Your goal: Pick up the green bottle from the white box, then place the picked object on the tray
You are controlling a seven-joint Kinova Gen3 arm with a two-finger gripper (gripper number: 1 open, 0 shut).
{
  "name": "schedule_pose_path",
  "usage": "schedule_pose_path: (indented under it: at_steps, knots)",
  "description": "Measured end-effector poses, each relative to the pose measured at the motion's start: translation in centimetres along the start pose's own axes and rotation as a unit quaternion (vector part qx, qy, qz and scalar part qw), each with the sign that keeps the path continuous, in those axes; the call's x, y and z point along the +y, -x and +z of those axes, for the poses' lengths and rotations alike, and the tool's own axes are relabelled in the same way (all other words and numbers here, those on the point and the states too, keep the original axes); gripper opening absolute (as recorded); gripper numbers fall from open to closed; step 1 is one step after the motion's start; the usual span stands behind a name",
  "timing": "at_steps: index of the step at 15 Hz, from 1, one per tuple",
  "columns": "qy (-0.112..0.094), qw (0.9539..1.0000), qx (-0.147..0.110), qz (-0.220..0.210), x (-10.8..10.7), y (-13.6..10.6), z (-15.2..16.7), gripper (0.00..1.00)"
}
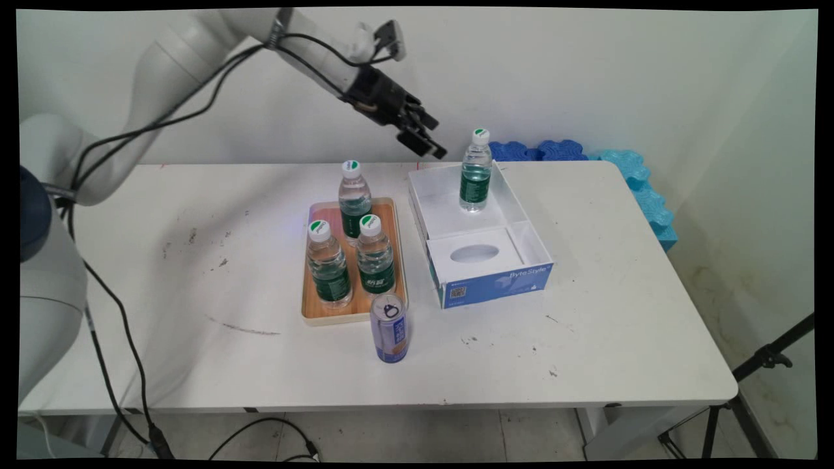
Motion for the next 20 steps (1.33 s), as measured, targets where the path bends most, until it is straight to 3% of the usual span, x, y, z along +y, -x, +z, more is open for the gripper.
schedule_pose_path:
  at_steps: [6, 12, 13, 20]
  knots:
    - [-0.002, 1.0000, 0.000, -0.010, -0.5, -0.7, 5.2, 1.00]
    - [-0.003, 0.9999, 0.002, -0.016, -0.9, -1.0, 8.3, 1.00]
    - [-0.004, 0.9999, 0.002, -0.016, -0.9, -1.0, 8.7, 0.00]
    - [-0.011, 0.9999, 0.009, -0.006, -1.2, -1.7, 8.3, 0.00]
